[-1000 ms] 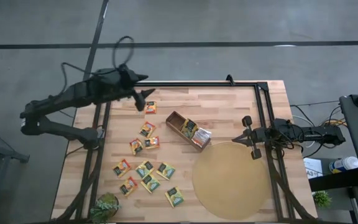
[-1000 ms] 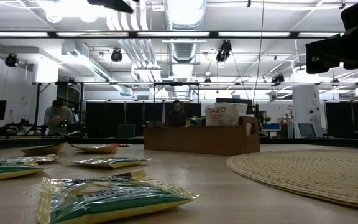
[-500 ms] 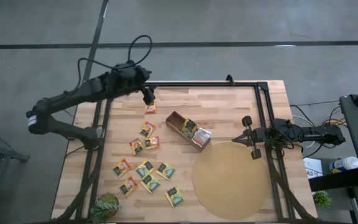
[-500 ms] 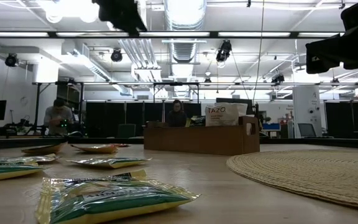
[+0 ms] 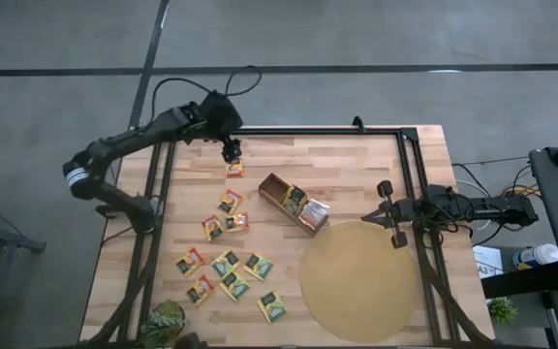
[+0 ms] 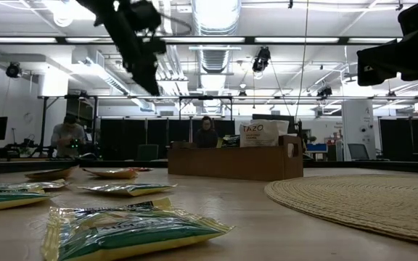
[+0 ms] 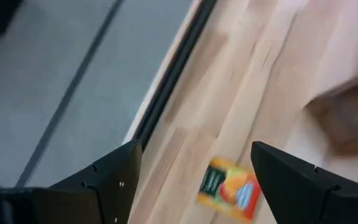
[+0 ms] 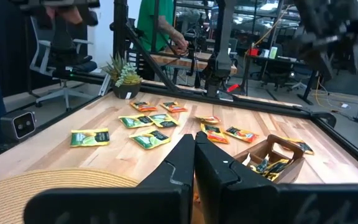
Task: Pick & Place Tea
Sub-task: Put the yellow tea bag into the middle section of the wooden organizer
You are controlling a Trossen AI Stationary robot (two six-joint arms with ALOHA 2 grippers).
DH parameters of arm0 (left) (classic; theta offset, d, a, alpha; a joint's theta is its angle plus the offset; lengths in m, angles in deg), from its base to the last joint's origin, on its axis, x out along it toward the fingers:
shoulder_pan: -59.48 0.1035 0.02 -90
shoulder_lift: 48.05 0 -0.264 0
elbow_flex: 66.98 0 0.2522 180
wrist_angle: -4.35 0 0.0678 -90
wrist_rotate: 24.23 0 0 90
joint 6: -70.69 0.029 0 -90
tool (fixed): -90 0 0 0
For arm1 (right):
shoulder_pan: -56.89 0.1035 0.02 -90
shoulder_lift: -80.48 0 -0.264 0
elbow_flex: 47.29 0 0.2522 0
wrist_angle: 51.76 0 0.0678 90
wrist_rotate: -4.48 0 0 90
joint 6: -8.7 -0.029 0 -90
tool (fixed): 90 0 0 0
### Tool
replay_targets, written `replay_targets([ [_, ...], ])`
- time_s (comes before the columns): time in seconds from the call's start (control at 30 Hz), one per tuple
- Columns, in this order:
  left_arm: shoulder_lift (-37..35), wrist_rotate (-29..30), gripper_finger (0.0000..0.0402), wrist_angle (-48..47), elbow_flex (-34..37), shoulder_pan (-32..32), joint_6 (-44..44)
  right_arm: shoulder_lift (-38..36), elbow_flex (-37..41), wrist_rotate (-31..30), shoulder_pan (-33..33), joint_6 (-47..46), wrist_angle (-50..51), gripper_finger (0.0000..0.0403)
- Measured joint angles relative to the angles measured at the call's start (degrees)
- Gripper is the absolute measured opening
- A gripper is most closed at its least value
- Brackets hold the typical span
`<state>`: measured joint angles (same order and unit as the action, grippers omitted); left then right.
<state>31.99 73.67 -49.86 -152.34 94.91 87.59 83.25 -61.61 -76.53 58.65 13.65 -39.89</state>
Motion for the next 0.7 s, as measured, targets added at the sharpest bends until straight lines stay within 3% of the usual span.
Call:
replay_targets([
  [0.37,8.2,-4.4,0.0296,-10.5,-0.4,1.9,3.0,0.0,0.0,0.0,0.0,0.0,0.0,0.0008],
  [0.7,9.9,-6.1,0.0296,-11.5,-0.4,2.2,7.0,0.0,0.0,0.0,0.0,0.0,0.0,0.0008],
])
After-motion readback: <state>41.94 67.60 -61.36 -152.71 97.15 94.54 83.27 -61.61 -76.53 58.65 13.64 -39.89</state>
